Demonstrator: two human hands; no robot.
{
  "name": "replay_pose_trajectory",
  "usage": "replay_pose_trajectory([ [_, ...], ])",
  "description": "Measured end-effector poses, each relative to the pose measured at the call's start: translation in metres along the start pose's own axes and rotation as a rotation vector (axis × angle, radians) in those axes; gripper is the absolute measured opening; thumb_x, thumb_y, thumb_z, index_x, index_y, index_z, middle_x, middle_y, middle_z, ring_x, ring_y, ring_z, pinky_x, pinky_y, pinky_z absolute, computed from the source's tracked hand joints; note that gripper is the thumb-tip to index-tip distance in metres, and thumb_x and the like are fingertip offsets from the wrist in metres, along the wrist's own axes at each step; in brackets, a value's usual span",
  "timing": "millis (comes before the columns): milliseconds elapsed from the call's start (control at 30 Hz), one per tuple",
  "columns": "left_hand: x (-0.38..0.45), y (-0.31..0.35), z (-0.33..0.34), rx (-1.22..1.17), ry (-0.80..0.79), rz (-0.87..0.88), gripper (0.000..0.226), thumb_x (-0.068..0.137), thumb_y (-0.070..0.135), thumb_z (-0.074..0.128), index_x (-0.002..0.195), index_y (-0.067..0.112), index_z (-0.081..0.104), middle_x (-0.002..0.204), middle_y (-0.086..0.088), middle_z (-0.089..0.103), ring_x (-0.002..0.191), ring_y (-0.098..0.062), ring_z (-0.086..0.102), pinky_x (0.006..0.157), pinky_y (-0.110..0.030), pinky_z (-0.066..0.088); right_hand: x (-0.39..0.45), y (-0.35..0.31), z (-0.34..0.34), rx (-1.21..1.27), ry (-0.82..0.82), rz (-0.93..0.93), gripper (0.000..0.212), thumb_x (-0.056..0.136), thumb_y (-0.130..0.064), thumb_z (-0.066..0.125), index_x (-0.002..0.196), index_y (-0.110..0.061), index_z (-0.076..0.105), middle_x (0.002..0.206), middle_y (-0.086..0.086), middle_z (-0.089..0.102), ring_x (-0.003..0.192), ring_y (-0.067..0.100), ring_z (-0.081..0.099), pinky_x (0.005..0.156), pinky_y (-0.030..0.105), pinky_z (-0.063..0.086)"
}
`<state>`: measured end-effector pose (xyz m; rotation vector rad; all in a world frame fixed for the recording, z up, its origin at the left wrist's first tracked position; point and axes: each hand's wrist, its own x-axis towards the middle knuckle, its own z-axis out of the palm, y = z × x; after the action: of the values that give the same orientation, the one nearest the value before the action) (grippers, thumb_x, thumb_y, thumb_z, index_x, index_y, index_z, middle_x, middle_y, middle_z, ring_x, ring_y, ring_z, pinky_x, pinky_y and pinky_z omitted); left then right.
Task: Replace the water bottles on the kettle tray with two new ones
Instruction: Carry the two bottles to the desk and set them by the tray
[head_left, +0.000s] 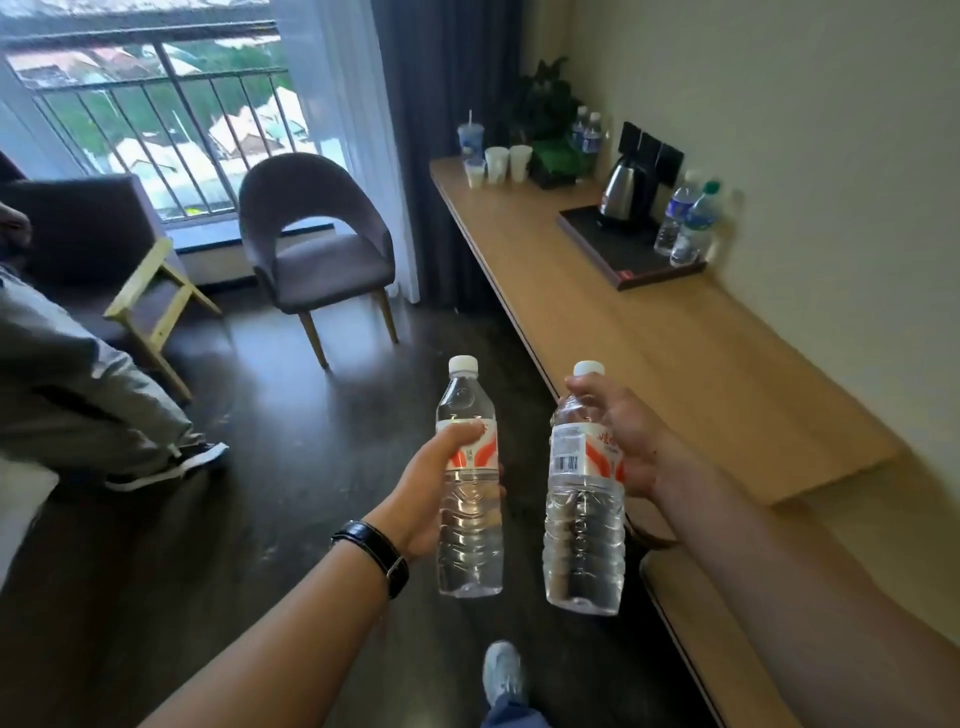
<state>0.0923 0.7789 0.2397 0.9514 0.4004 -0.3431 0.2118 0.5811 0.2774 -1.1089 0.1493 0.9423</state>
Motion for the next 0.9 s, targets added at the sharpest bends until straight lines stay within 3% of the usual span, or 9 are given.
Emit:
replay_pose_trajectory([
  [133,0.037,0.053,-0.023,-0.015,0.028,0.050,0.048,0.072,0.044,0.075,0.095,0.004,0.063,0.077,-0.013,0.066,0.061,-0.024,0.067,0.064,-0.035,0.058,0.064,-0.040,0.021,0.005,-0.084,0.032,0.022,0.083,-0.031,0.067,0.077,-0.018,0.050,0.065,-0.002,0.048,0.056,0.014,0.045,0.058,0.031,0.042],
  [300,0.087,0.118,-0.051,-0.021,0.056,0.066,0.050,0.079,0.045,0.071,0.104,0.004,0.058,0.080,-0.013,0.066,0.064,-0.024,0.067,0.066,-0.037,0.058,0.135,-0.096,0.047,-0.018,-0.101,0.030,0.021,0.085,-0.031,0.066,0.082,-0.016,0.052,0.065,0.000,0.055,0.058,0.016,0.049,0.060,0.033,0.044],
  [533,0.163,0.201,-0.086,0.012,0.025,0.092,0.046,0.077,0.046,0.072,0.099,0.006,0.063,0.080,-0.012,0.068,0.065,-0.024,0.067,0.064,-0.034,0.058,0.226,-0.159,0.078,-0.027,-0.108,0.043,0.022,0.086,-0.032,0.065,0.078,-0.017,0.052,0.067,-0.001,0.050,0.060,0.016,0.045,0.063,0.032,0.040],
  [700,0.228,0.255,-0.124,0.066,-0.010,0.044,0.054,0.067,0.049,0.079,0.098,0.007,0.067,0.081,-0.012,0.068,0.066,-0.024,0.067,0.065,-0.036,0.058,0.293,-0.192,0.092,-0.027,-0.014,0.010,0.023,0.083,-0.031,0.067,0.084,-0.015,0.051,0.065,0.000,0.053,0.059,0.016,0.047,0.061,0.032,0.041],
  [800,0.271,0.290,-0.146,0.116,-0.029,-0.011,0.061,0.065,0.052,0.079,0.102,0.005,0.066,0.086,-0.013,0.068,0.069,-0.026,0.067,0.069,-0.039,0.057,0.330,-0.209,0.097,0.114,-0.008,0.005,0.024,0.083,-0.029,0.067,0.076,-0.020,0.047,0.058,-0.006,0.045,0.057,0.010,0.039,0.060,0.027,0.036],
  [900,0.312,0.327,-0.158,0.183,-0.104,-0.066,0.060,0.064,0.053,0.079,0.100,0.005,0.067,0.085,-0.012,0.068,0.068,-0.025,0.066,0.070,-0.039,0.056,0.361,-0.226,0.097,0.111,0.114,-0.063,0.023,0.081,-0.030,0.071,0.077,-0.019,0.050,0.064,-0.003,0.044,0.057,0.014,0.042,0.061,0.030,0.038],
])
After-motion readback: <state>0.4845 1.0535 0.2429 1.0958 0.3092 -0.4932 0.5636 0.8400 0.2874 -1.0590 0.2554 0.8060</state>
